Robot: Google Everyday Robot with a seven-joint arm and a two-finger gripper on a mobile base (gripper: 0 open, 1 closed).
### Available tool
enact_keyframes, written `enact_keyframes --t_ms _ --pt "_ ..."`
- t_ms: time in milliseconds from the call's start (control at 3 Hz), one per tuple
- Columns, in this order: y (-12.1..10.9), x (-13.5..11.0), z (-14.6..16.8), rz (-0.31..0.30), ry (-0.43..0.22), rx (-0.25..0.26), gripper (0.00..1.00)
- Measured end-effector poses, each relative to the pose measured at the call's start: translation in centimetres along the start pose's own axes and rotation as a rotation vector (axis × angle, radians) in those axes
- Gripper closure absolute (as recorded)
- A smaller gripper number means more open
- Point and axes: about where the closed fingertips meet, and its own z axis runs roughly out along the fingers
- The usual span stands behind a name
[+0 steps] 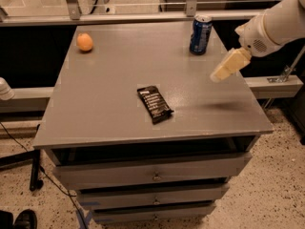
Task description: Knock pepsi can over
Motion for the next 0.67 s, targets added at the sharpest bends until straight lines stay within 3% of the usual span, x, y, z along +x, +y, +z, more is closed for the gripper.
enact_keyframes --t_ms 667 --pt "-6.5 -0.9 5.6 0.192 -0.283 -0.048 0.00"
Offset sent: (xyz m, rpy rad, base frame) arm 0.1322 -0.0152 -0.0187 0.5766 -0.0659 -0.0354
